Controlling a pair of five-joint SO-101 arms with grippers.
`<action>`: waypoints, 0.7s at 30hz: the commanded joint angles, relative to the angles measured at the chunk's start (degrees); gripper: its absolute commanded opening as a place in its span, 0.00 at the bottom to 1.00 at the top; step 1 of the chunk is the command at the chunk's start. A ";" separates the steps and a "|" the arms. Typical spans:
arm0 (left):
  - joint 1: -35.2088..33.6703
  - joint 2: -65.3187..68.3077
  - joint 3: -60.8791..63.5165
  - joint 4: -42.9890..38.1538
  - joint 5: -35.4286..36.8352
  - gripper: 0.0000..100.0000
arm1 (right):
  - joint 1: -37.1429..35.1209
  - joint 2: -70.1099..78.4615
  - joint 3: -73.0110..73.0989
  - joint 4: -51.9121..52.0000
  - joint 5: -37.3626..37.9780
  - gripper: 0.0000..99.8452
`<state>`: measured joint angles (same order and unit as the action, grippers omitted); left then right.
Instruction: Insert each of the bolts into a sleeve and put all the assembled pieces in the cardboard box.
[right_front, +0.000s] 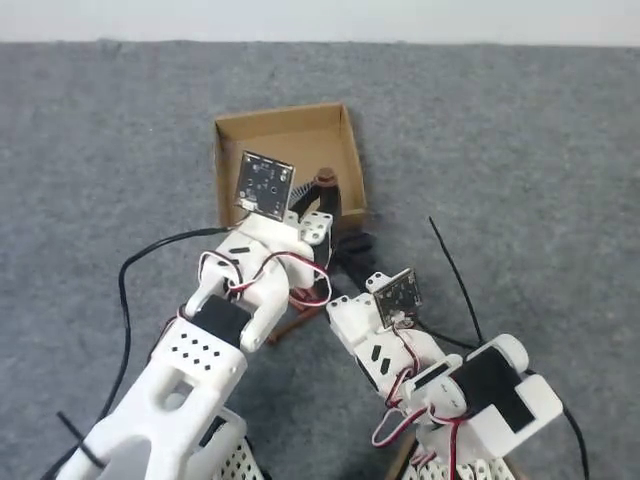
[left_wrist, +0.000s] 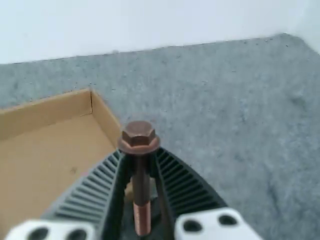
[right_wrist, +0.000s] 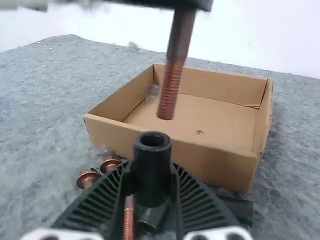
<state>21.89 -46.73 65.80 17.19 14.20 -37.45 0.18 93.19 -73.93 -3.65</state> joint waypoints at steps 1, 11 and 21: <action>0.09 -2.11 -0.48 -2.20 -0.62 0.01 | -0.31 -3.30 0.18 -1.63 1.14 0.01; 0.53 -2.55 1.36 -2.20 -0.62 0.01 | 1.27 -3.56 0.09 -1.71 1.14 0.01; 0.53 -2.73 1.10 -2.20 -0.53 0.01 | 1.36 -3.12 -0.26 -1.54 1.14 0.01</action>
<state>21.89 -47.16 67.82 17.01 14.02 -37.45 0.26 93.45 -73.93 -3.65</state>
